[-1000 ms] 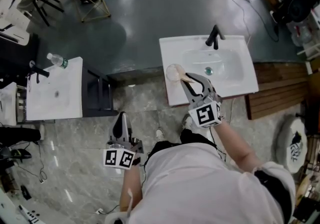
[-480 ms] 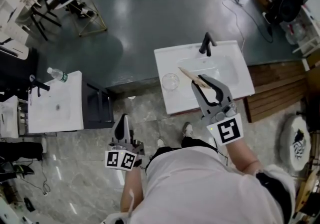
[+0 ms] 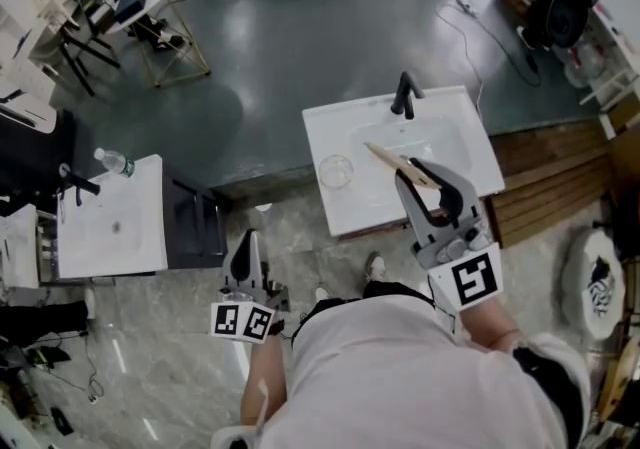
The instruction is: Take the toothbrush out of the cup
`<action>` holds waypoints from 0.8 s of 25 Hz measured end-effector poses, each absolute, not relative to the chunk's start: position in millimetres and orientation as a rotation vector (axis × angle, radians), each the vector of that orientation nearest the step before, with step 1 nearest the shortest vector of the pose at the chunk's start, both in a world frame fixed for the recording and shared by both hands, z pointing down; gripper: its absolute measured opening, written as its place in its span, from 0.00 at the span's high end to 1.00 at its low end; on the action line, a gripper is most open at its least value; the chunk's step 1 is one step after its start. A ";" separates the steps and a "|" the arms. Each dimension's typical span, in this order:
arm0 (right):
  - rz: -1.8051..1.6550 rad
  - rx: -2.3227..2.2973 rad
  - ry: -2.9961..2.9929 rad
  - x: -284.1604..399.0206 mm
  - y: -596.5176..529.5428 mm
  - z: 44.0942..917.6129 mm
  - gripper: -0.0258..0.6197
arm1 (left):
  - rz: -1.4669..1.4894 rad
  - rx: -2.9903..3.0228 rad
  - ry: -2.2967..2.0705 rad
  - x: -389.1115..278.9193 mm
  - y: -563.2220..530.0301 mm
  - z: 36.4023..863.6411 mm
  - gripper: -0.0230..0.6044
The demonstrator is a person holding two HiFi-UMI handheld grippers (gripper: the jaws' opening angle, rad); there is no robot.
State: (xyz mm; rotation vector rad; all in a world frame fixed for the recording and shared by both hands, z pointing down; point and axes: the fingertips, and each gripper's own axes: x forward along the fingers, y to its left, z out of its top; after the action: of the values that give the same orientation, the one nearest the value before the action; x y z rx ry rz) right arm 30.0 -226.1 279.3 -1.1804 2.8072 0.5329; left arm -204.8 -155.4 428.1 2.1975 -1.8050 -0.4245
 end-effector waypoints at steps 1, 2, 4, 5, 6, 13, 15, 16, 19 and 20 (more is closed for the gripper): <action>0.538 -1.176 2.809 30.4 -225.3 279.8 0.81 | -0.425 2.197 -1.805 -204.0 -155.0 428.1 0.96; 0.537 -1.172 2.815 30.3 -225.0 281.3 0.81 | -0.425 2.197 -1.805 -203.2 -154.6 428.2 0.96; 0.514 -1.167 2.830 29.0 -225.3 285.7 0.81 | -0.426 2.196 -1.805 -202.1 -153.4 428.3 0.96; 0.500 -1.166 2.835 28.4 -225.3 287.2 0.81 | -0.427 2.196 -1.806 -201.8 -152.8 428.2 0.96; 0.491 -1.164 2.838 27.6 -224.9 287.6 0.81 | -0.427 2.195 -1.806 -201.7 -152.2 428.1 0.96; 0.496 -1.133 2.837 21.0 -220.6 284.1 0.81 | -0.435 2.187 -1.818 -203.3 -147.8 428.3 0.96; 0.494 -1.131 2.846 21.0 -220.2 285.7 0.81 | -0.436 2.183 -1.818 -203.2 -147.4 429.2 0.96; 0.491 -1.133 2.848 21.2 -220.7 286.2 0.81 | -0.436 2.182 -1.817 -202.9 -147.9 429.4 0.96; 0.482 -1.140 2.844 22.9 -222.3 286.5 0.81 | -0.436 2.187 -1.810 -200.3 -150.1 429.7 0.96; 0.480 -1.143 2.842 23.7 -222.5 286.6 0.81 | -0.435 2.188 -1.807 -199.3 -150.6 430.0 0.96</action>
State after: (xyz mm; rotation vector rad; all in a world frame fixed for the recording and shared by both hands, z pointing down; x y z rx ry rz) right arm 23.7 -222.5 286.6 -1.1431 2.8425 0.4800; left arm -199.3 -150.6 430.0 2.1883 -1.8068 -0.4346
